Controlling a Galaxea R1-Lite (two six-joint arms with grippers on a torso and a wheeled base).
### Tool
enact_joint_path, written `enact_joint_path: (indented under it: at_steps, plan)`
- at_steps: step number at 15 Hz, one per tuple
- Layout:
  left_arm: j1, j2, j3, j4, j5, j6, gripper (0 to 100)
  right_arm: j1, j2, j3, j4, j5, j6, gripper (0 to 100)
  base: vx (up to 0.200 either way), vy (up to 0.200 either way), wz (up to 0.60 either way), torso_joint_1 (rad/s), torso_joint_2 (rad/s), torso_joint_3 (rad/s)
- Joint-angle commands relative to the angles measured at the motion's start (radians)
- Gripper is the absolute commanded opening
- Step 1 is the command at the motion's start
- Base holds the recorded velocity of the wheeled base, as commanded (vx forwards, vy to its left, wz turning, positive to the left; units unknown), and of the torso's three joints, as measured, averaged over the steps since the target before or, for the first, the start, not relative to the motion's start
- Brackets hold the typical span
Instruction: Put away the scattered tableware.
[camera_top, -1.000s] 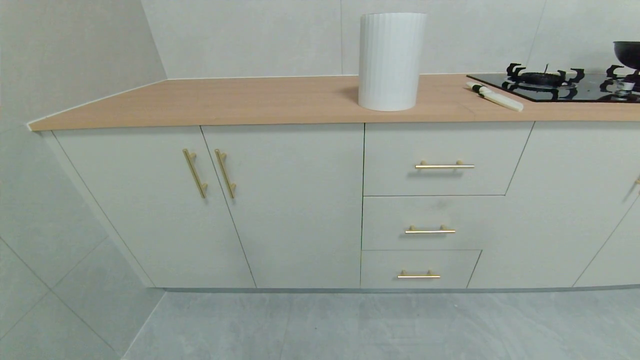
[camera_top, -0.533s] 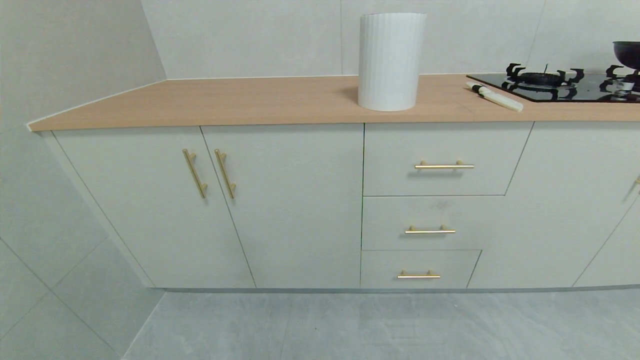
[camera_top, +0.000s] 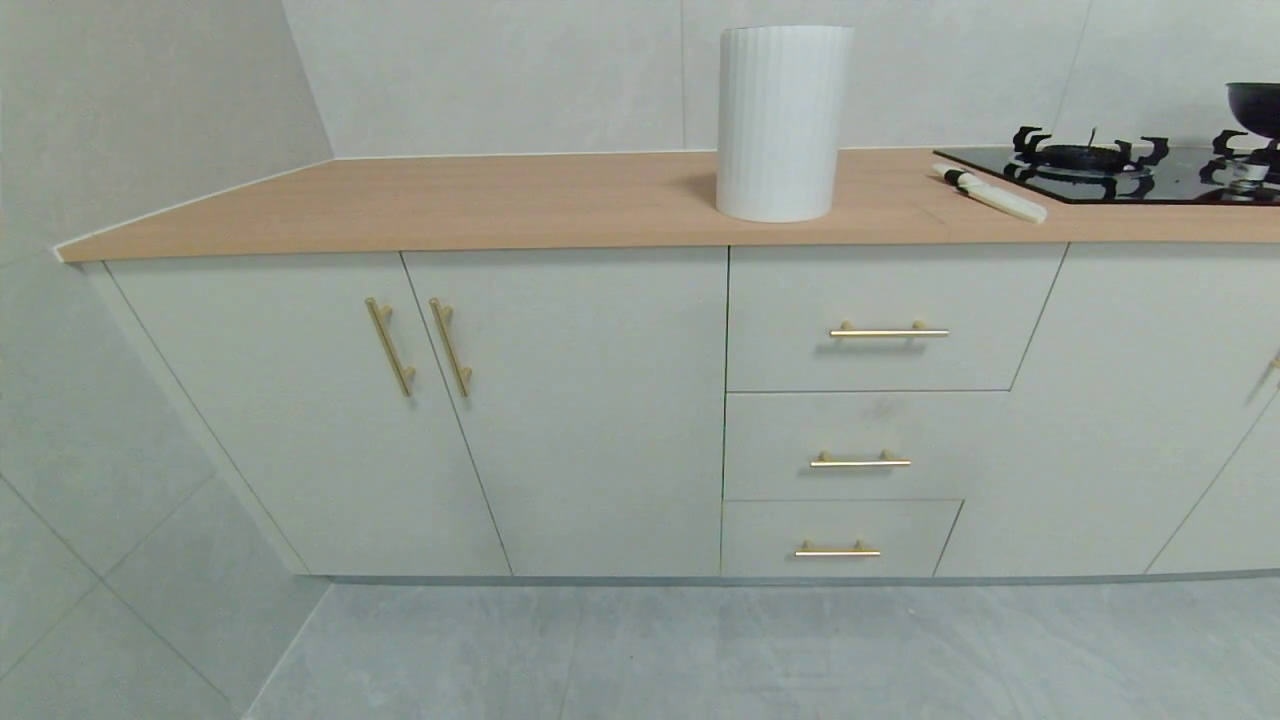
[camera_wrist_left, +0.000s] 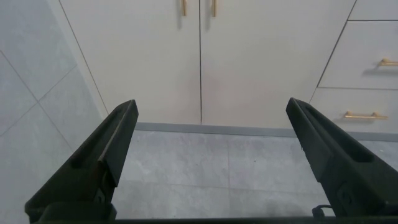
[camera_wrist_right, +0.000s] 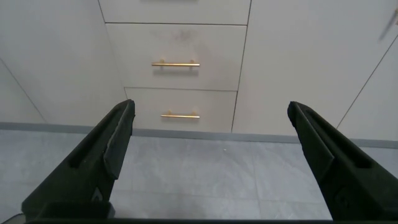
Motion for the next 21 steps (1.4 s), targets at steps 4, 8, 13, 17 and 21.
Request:
enact_joint_path:
  at_steps: [4,8,13,17,21]
  plan:
    - [0.002,0.0,0.0,-0.001,0.0,0.003,100,0.0,0.002,0.0,0.0,0.001,0.003,100,0.0,0.0,0.0,0.0,0.0,0.0]
    - [0.0,0.0,0.0,-0.001,0.0,-0.001,100,0.0,0.002,0.0,0.0,0.001,0.003,100,0.05,0.0,0.0,-0.001,0.0,0.001]
    - [0.0,0.0,0.0,-0.001,0.0,-0.004,100,0.0,0.002,0.0,0.0,0.001,0.001,100,0.2,0.0,0.0,0.001,0.0,0.0]
    - [0.0,0.0,0.0,-0.001,0.0,-0.004,100,0.0,0.002,0.0,0.0,0.001,0.001,100,0.2,0.0,0.0,0.0,0.0,0.008]
    - [0.0,0.0,0.0,-0.001,0.0,-0.004,100,0.0,0.002,0.0,0.0,0.001,0.001,100,0.2,0.0,0.0,0.004,0.0,0.004]
